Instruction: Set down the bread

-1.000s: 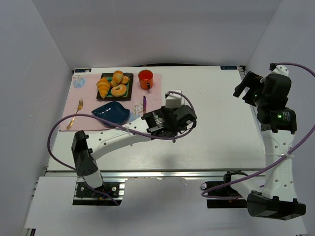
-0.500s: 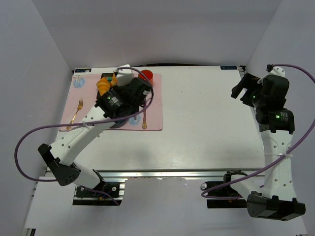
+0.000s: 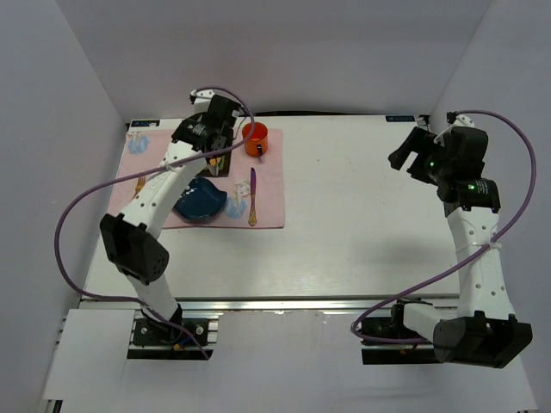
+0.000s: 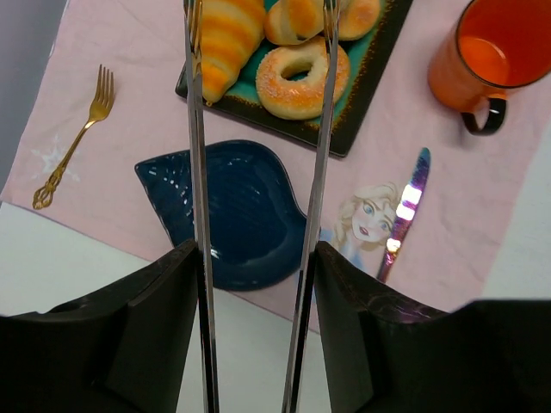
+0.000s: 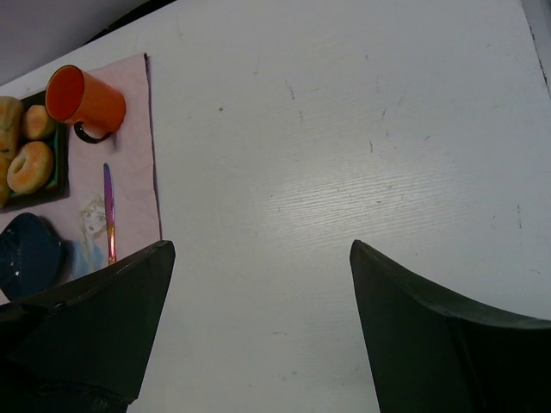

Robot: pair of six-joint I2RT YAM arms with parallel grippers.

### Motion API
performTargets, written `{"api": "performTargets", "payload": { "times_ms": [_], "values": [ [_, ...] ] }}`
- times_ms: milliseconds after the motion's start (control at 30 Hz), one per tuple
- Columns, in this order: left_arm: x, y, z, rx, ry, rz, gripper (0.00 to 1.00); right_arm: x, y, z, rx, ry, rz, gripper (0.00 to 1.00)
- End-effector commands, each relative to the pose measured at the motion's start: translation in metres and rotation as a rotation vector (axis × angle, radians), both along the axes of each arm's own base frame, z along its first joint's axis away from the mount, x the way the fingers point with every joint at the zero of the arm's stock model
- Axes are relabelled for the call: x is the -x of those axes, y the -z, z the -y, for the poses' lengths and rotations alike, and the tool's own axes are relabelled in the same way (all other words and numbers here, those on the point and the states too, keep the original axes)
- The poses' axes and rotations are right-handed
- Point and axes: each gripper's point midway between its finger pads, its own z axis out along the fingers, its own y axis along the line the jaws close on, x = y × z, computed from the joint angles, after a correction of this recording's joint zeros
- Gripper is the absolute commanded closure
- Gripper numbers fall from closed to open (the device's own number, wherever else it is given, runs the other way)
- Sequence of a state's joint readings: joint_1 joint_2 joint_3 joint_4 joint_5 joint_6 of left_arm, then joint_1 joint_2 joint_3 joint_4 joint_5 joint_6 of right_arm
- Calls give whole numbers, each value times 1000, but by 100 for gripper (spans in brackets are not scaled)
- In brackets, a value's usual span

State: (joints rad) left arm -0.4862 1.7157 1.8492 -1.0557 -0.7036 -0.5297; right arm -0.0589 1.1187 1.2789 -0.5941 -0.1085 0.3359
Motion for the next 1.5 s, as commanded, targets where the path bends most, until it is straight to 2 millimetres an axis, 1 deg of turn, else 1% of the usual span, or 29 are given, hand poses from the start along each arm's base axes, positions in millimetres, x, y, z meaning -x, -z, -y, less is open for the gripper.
{"api": "performTargets", "payload": {
  "times_ms": [0, 33, 67, 100, 133, 200, 267, 333, 367, 467, 600, 933, 1067, 1233, 1467],
  "values": [
    [-29, -11, -6, 36, 62, 29, 37, -11, -21, -2, -9, -17, 86, 11],
    [-39, 1, -5, 24, 78, 4, 37, -12, -21, -1, -4, -11, 89, 11],
    [-47, 0, -10, 28, 79, 5, 37, -13, -22, 0, -1, -7, 92, 11],
    [-52, 6, -8, 26, 107, -15, 37, -14, -21, 1, 1, -1, 90, 11],
    [-61, 17, -7, 22, 115, -35, 37, -15, -19, 1, 0, -3, 89, 11],
    [-72, 18, -8, 17, 134, -34, 38, -18, -18, 1, -2, -1, 90, 11],
    [-85, 26, -3, 30, 158, -40, 38, -19, -13, 1, -3, 1, 83, 11],
    [-92, 29, 0, 35, 174, -40, 39, -21, -11, 1, -5, 0, 80, 11],
    [-96, 36, 1, 33, 181, -51, 39, -22, -10, 1, -6, -1, 77, 11],
    [-104, 39, 4, 33, 201, -50, 39, -22, -9, 0, -7, -4, 74, 11],
    [-109, 45, 0, 29, 192, -55, 37, -23, -9, 1, -2, -1, 76, 11],
    [-112, 58, -18, 16, 170, -72, 37, -25, 3, 1, -5, -4, 55, 11],
    [-113, 66, -19, 18, 177, -87, 37, -27, 4, -1, -11, -10, 56, 11],
    [-114, 77, -15, 29, 192, -108, 37, -28, 7, -2, -18, -13, 51, 11],
    [-111, 94, -18, 16, 183, -140, 37, -28, 10, -3, -19, -14, 46, 11]
  ]
}}
